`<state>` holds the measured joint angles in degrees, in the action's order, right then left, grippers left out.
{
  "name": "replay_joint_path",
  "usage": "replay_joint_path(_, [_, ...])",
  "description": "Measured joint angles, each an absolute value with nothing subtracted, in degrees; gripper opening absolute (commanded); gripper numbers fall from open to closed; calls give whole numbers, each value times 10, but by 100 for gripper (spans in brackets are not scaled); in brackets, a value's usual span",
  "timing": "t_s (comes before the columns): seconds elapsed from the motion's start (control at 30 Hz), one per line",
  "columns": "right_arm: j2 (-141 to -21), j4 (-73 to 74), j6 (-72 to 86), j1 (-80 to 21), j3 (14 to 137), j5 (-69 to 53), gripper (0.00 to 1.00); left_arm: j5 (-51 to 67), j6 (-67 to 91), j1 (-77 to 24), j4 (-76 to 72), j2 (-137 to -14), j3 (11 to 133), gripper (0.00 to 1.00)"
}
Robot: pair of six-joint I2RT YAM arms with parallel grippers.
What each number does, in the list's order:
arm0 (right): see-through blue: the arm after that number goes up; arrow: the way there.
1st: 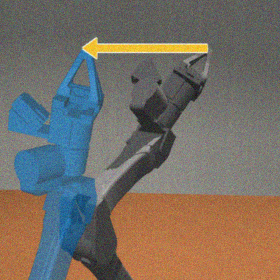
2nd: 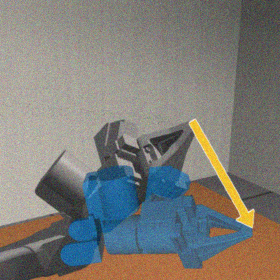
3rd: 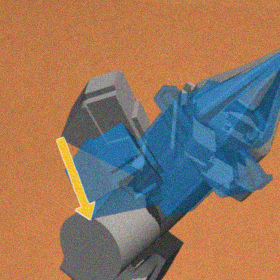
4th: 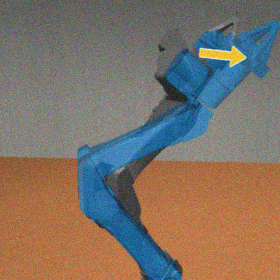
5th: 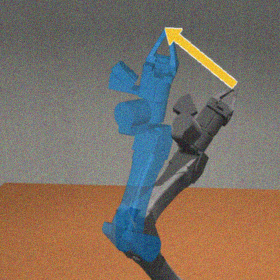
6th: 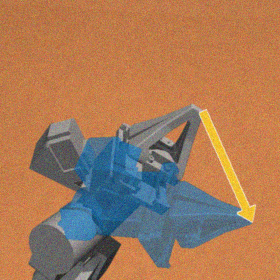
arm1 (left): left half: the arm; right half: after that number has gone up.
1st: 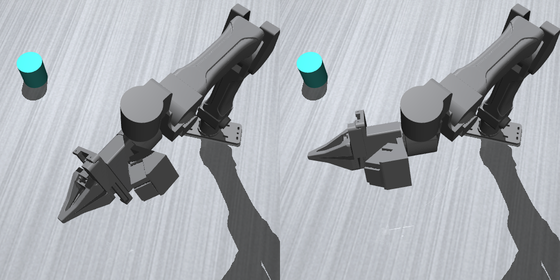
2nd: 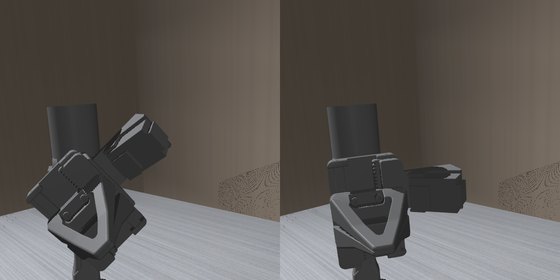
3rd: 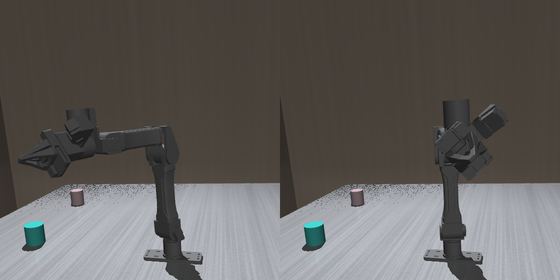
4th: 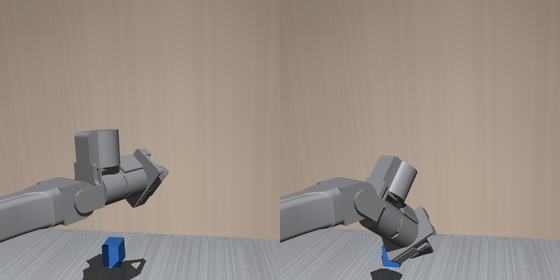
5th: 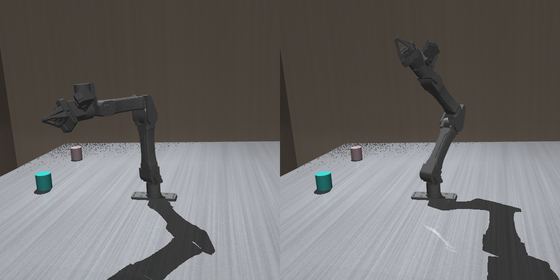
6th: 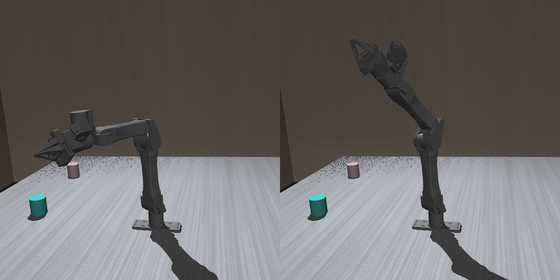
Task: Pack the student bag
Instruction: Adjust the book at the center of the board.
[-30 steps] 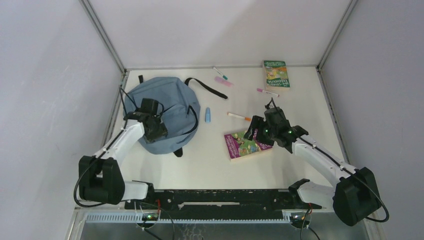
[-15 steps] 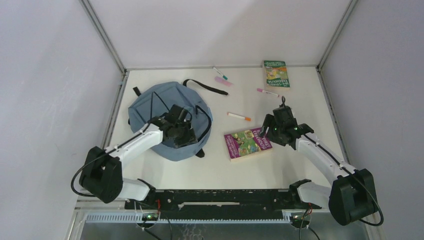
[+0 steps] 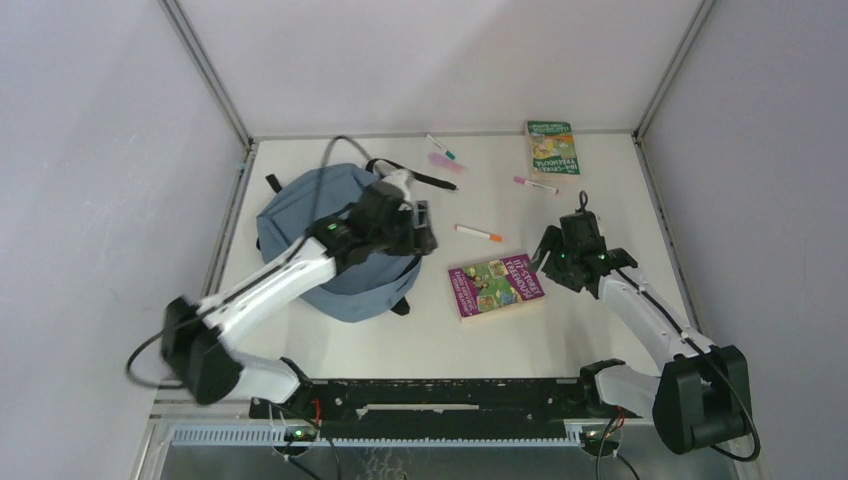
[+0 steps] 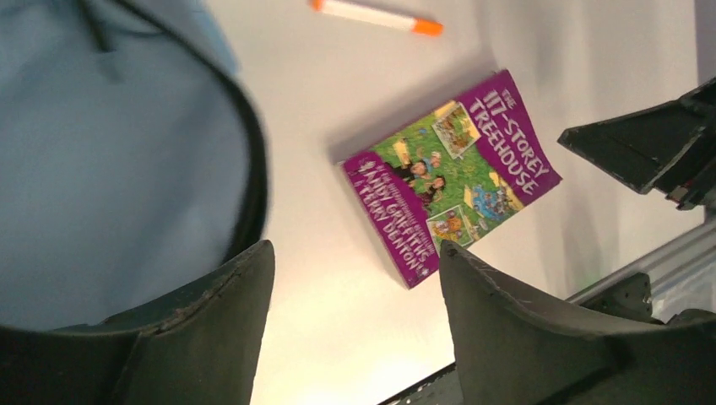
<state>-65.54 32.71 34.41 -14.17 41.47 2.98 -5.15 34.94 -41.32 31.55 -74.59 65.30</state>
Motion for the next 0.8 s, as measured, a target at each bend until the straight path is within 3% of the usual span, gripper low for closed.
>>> replay_joint_path(0.1, [-639, 329, 354, -132, 405, 26, 79, -14, 320, -439, 296, -857, 711, 85])
replay_joint_path(0.37, [-522, 322, 415, -123, 305, -29, 78, 61, 266, -455, 296, -1100, 882, 82])
replay_joint_path(0.63, [-458, 280, 483, -124, 208, -116, 78, 96, 250, -437, 297, -1186, 936, 83])
replay_joint_path(0.8, [-481, 221, 525, -123, 176, -152, 78, 122, 252, -434, 288, -1211, 935, 83])
